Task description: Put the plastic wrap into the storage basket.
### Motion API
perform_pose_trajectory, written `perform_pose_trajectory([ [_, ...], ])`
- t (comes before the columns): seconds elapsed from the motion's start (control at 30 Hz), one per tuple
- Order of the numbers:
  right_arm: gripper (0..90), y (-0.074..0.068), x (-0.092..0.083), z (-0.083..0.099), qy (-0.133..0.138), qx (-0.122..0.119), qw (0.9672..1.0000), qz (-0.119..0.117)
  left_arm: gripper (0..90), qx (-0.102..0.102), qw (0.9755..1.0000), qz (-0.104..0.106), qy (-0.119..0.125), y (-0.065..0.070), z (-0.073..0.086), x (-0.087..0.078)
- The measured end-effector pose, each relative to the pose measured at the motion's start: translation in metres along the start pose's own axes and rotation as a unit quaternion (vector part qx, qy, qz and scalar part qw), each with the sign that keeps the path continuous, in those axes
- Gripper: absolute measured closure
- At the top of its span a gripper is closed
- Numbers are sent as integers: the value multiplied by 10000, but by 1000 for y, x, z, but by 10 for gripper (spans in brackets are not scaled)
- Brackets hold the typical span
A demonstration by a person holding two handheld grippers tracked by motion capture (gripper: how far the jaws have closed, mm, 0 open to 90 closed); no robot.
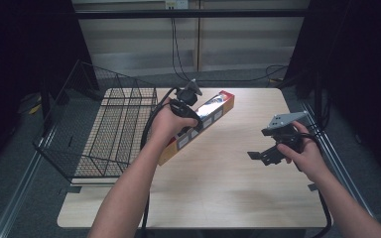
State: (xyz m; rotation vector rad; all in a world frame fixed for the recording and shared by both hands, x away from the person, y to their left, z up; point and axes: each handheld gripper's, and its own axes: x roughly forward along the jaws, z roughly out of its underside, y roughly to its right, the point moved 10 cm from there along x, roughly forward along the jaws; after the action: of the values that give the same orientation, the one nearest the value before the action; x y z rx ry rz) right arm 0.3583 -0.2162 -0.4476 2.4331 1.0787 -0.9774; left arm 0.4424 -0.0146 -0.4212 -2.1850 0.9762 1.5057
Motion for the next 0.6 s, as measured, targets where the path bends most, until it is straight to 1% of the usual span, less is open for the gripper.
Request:
perform_pose_trajectory([
  [0.07, 17, -1, 1, 1, 30, 11, 10000, 11, 437, -12, 10000, -31, 27, -2, -1, -1],
  [0.1, 19, -2, 1, 2, 42, 7, 10000, 34, 437, -84, 9999, -52, 46, -3, -2, -3],
  [0.13, 18, -4, 2, 4, 74, 30, 10000, -14, 437, -171, 9998, -46, 26, -5, -2, -6],
  [0.2, 20, -5, 2, 5, 64, 58, 10000, -12, 437, -199, 9998, -55, 26, -6, -2, -7],
  [0.23, 22, -5, 3, 7, 57, 74, 10000, 33, 437, -318, 9994, -83, 113, -6, -4, -7],
  [0.27, 17, -5, 3, 8, 114, 116, 9999, 44, 437, -311, 9993, -144, 122, -11, -4, -9],
  [0.3, 19, -5, 3, 9, 133, 142, 9998, 43, 437, -311, 9993, -144, 122, -11, -4, -9],
  [0.33, 20, -5, 3, 10, 129, 162, 9998, 46, 437, -397, 9990, -160, 82, -13, -3, -10],
  [0.4, 16, -5, 3, 11, 164, 164, 9997, 56, 437, -397, 9990, -158, 94, -14, -3, -10],
  [0.43, 19, -7, 2, 12, 213, 225, 9995, 39, 437, -383, 9991, -160, 72, -15, -3, -11],
  [0.47, 19, -7, 2, 12, 213, 225, 9995, 39, 437, -402, 9990, -167, 90, -16, -3, -11],
  [0.5, 19, -7, 2, 12, 222, 250, 9994, 10, 437, -489, 9986, -169, 58, -18, -3, -13],
  [0.53, 16, -7, 3, 13, 246, 286, 9993, 40, 437, -537, 9984, -177, 90, -19, -3, -13],
  [0.6, 20, -8, 3, 15, 248, 304, 9992, 30, 437, -558, 9982, -198, 100, -21, -3, -14],
])
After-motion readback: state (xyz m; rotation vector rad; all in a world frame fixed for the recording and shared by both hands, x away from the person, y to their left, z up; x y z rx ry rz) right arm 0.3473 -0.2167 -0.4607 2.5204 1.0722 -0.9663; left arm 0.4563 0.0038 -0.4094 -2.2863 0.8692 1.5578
